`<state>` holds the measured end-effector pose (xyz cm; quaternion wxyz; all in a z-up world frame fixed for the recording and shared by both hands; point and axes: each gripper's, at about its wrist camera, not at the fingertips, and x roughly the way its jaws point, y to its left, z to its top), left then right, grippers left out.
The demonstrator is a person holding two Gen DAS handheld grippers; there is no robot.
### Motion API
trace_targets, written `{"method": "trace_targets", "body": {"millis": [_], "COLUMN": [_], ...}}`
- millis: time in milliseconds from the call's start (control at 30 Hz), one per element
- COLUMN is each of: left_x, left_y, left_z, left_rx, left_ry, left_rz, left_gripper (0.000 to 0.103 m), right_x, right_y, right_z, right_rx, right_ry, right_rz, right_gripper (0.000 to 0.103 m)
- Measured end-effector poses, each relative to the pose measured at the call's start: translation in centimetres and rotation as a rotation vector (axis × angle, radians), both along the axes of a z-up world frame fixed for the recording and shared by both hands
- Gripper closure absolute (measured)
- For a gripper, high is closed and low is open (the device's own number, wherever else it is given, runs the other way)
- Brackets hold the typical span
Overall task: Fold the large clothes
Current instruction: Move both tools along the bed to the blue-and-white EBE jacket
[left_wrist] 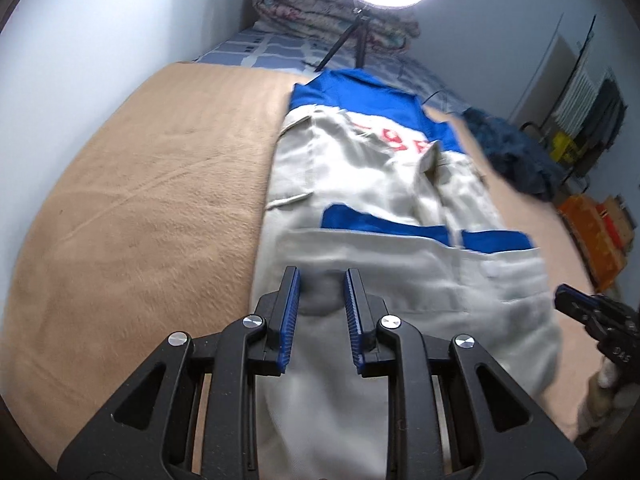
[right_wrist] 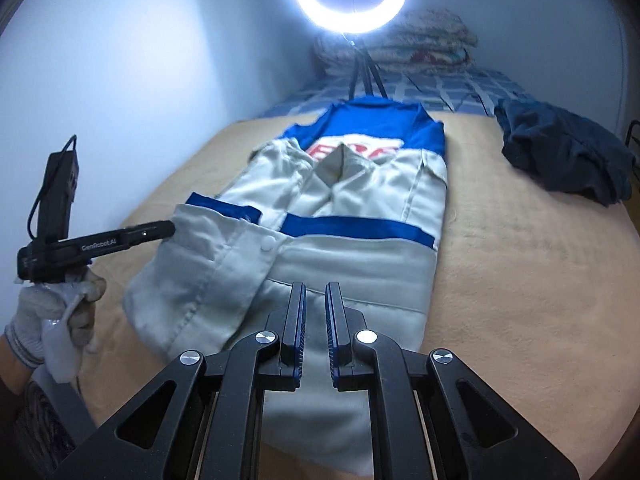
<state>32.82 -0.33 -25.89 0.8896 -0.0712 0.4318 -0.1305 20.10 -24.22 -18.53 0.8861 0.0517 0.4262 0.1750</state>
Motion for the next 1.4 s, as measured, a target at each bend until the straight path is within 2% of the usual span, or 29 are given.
{"method": "trace_targets", "body": {"millis": [67, 133, 200, 333, 400, 467, 533, 633, 767, 900, 1000, 1100, 1267, 1400], "left_x": [0.8, 1.2, 1.5, 1.9, 1.9, 1.5, 0.6, -1.7, -5.0, -8.6, -10.6, -12.0, -14.9, -15.5], "left_y": [-0.4, -1.0, -1.4, -0.4, 0.3, 0.4, 0.4, 0.6, 1.3, 1.6, 2.7, 3.7, 5.0, 6.3], "left_z": [-0.8, -1.8, -3.0, -3.5, -3.3, -2.4, -0.6, 3.7, 8.9, 13.8, 17.1, 19.6, 24.0, 26.7], "left_rx": [0.026, 0.091, 0.119, 0.053, 0.013, 0.007, 0.008, -0.005, -0.045, -0.01, -0.037, -0.082, -0.052, -0.073], "left_ry": [0.009, 0.013, 0.036, 0.075, 0.104, 0.118, 0.096, 0.011, -0.071, -0.145, -0.175, -0.178, -0.23, -0.258], "left_rz": [-0.001, -0.007, -0.008, 0.021, 0.034, 0.05, 0.054, 0.048, 0.039, 0.018, 0.034, 0.037, 0.03, 0.032], "left_gripper": [0.08, 0.07, 0.065, 0.06, 0.06, 0.061, 0.061, 0.061, 0.061, 0.061, 0.061, 0.061, 0.061, 0.061], "right_x": [0.6, 1.4, 2.1, 2.3, 2.6, 2.8, 2.4, 1.5, -0.6, -2.7, -4.1, -5.4, -7.5, -8.2], "right_y": [-0.1, -0.2, -0.2, 0.4, 0.2, 0.1, -0.1, -0.5, -1.7, -2.2, -1.7, -1.1, -1.0, -2.0], "right_z": [-1.0, -2.4, -4.1, -5.6, -5.5, -5.0, -3.6, -0.9, 4.2, 8.5, 11.8, 14.7, 18.7, 21.9], "right_rx": [-0.011, -0.037, -0.065, -0.103, -0.09, -0.09, -0.078, -0.076, -0.04, -0.037, -0.067, -0.084, -0.115, -0.09], "right_ry": [0.032, 0.086, 0.139, 0.167, 0.196, 0.215, 0.207, 0.141, 0.057, -0.003, -0.044, -0.084, -0.131, -0.159], "right_rz": [-0.014, -0.033, -0.026, -0.008, -0.023, -0.03, -0.061, -0.083, -0.124, -0.141, -0.126, -0.105, -0.101, -0.119], "right_gripper": [0.095, 0.095, 0.095, 0.095, 0.095, 0.095, 0.095, 0.095, 0.095, 0.095, 0.094, 0.088, 0.087, 0.087]}}
